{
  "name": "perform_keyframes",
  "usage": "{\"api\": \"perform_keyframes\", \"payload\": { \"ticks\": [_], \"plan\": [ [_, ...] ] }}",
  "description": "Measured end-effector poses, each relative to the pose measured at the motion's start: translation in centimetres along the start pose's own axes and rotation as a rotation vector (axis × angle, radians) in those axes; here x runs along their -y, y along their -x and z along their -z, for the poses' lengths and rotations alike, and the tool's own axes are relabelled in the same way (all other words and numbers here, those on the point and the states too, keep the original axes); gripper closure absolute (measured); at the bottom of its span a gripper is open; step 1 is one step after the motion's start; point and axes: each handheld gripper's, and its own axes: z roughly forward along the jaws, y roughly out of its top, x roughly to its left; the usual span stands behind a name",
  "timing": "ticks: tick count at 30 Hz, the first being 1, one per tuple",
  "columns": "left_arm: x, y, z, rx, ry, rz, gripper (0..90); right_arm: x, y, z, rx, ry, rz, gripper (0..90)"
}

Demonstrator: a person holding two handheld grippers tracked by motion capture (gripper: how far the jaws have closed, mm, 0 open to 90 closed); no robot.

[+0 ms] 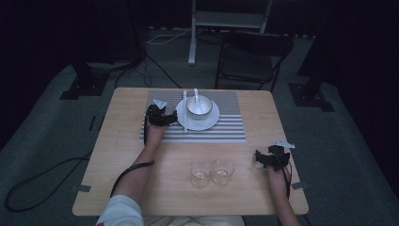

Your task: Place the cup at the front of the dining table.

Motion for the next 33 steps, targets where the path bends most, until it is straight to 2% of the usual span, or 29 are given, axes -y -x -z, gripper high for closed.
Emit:
{"api": "perform_keyframes", "payload": {
  "ticks": [2,3,4,5,8,11,13,15,18,20,22,29,33],
  "plan": [
    [0.0,0.0,0.2,-0.014,0.003,-0.006,17.2,0.0,0.0,0.0,0.000,0.000,0.000,12.4],
    [0.0,0.0,0.3,-0.002,0.004,-0.004,12.2,0.0,0.0,0.0,0.000,0.000,0.000,12.5],
    [0.0,0.0,0.5,0.012,0.011,-0.001,11.0,0.0,0.0,0.0,0.000,0.000,0.000,12.5],
    [0.0,0.0,0.6,0.004,0.015,-0.002,10.9,0.0,0.0,0.0,0.000,0.000,0.000,12.4],
    [0.1,-0.1,0.8,0.003,0.000,0.007,8.0,0.0,0.0,0.0,0.000,0.000,0.000,12.4],
    [0.3,0.0,0.8,0.018,-0.009,0.003,7.5,0.0,0.0,0.0,0.001,0.000,0.000,12.5],
    [0.4,0.0,0.6,0.040,-0.035,-0.005,2.5,0.0,0.0,0.0,0.001,0.000,0.000,12.5],
    [0.6,0.0,0.7,0.041,-0.038,-0.016,2.5,0.0,0.0,0.0,0.001,0.000,0.000,12.5],
    [0.8,-0.2,0.8,0.063,-0.045,-0.002,2.5,0.0,0.0,0.0,0.001,0.000,0.000,12.4],
    [0.9,-0.2,1.1,0.056,-0.034,-0.002,2.5,0.0,0.0,0.0,0.001,0.000,0.000,12.5],
    [1.1,-0.3,1.5,0.071,-0.036,0.012,2.6,0.0,0.0,0.0,0.001,0.000,0.000,12.5],
    [1.5,-0.5,2.4,0.102,-0.050,0.010,2.6,0.0,0.0,0.0,0.001,0.000,0.000,12.4],
    [1.7,-0.7,2.8,0.105,-0.049,0.007,2.6,0.0,0.0,0.0,0.001,0.000,0.000,12.4]
  ]
}}
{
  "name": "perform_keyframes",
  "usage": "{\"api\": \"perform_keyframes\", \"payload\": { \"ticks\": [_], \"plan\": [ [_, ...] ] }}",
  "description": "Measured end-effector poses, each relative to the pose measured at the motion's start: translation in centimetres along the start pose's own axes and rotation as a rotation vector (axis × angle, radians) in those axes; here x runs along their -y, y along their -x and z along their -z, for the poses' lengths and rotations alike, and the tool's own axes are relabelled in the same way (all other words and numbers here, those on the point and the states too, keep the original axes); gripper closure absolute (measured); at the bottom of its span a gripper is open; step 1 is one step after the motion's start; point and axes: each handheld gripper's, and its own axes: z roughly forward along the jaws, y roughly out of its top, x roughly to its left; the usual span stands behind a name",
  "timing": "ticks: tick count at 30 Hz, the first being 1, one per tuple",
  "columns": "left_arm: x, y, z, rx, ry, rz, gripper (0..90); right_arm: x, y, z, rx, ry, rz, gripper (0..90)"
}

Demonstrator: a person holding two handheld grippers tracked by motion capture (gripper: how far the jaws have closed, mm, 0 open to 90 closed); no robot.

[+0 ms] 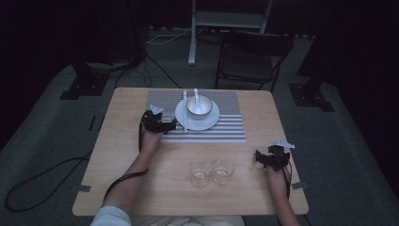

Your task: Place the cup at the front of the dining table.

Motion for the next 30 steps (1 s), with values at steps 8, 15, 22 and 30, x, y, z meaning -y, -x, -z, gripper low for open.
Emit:
{"api": "perform_keyframes", "payload": {
  "ticks": [8,15,22,30],
  "plan": [
    [1.2,-0.1,1.1,0.013,-0.002,-0.004,2.6,0.0,0.0,0.0,0.001,0.000,0.000,12.5],
    [1.7,0.2,2.2,0.041,0.011,-0.010,2.6,0.0,0.0,0.0,0.001,0.000,-0.001,12.4],
    [2.4,0.5,3.0,0.027,0.006,-0.038,2.7,0.0,0.0,0.0,0.001,0.000,-0.001,12.4],
    [3.0,0.5,4.2,0.051,0.012,-0.034,2.6,0.0,0.0,0.0,0.002,0.000,-0.001,12.5]
  ]
}}
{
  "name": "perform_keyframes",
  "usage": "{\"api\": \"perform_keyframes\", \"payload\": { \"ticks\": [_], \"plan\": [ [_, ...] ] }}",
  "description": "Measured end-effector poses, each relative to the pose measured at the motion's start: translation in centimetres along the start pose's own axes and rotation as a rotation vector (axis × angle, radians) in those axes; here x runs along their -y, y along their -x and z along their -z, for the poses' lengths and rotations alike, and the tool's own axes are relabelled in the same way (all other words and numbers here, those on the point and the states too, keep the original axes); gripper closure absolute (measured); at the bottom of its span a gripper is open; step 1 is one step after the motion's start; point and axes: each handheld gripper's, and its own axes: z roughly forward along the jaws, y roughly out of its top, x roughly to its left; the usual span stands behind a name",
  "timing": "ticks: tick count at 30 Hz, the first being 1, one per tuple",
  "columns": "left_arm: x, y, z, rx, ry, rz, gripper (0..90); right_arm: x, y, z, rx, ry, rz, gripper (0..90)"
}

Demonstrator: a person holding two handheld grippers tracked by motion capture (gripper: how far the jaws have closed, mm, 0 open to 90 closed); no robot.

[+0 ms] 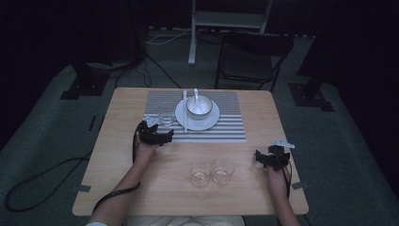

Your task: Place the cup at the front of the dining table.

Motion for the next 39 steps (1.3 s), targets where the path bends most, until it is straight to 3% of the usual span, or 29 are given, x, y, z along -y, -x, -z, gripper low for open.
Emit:
{"api": "perform_keyframes", "payload": {
  "ticks": [6,7,20,32,39],
  "plan": [
    [0.6,0.3,0.9,0.006,-0.001,-0.029,2.6,0.0,0.0,0.0,0.000,0.000,0.000,12.5],
    [0.7,0.3,1.0,0.015,0.004,-0.016,2.6,0.0,0.0,0.0,0.001,0.000,-0.001,12.4],
    [2.7,0.1,3.5,0.058,0.000,-0.021,2.6,0.0,0.0,0.0,0.002,-0.001,-0.003,12.5],
    [4.4,0.0,5.9,0.070,0.018,-0.035,2.6,0.0,0.0,0.0,0.003,-0.001,-0.004,12.5],
    [5.4,-0.6,7.2,0.067,0.024,-0.015,2.6,0.0,0.0,0.0,0.003,-0.001,-0.004,12.5]
  ]
}}
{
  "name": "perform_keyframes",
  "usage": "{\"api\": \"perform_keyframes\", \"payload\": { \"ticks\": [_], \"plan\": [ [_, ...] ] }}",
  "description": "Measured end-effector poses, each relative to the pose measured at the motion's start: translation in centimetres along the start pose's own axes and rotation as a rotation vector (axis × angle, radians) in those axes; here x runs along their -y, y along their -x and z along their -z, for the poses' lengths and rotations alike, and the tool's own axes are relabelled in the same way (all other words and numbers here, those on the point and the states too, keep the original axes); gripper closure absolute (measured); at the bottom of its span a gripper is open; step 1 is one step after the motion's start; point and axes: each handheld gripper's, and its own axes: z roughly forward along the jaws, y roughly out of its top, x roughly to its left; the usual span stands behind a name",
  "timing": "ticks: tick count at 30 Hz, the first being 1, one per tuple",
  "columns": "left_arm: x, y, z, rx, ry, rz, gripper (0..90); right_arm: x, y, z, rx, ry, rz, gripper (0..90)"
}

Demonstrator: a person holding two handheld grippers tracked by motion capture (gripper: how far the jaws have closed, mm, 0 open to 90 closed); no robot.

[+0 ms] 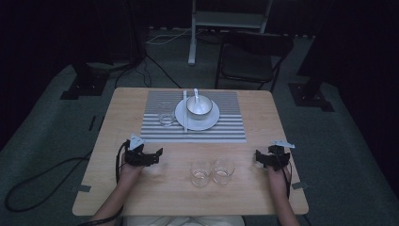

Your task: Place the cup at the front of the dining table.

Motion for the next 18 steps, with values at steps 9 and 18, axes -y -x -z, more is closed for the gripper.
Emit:
{"api": "perform_keyframes", "payload": {
  "ticks": [9,18],
  "plan": [
    [0.6,0.7,2.0,-0.004,0.026,-0.038,2.6,0.0,0.0,0.0,0.001,0.000,-0.001,12.5],
    [1.5,1.3,4.4,-0.018,0.061,-0.055,2.6,0.0,0.0,0.0,0.001,0.000,-0.001,12.4]
  ]
}}
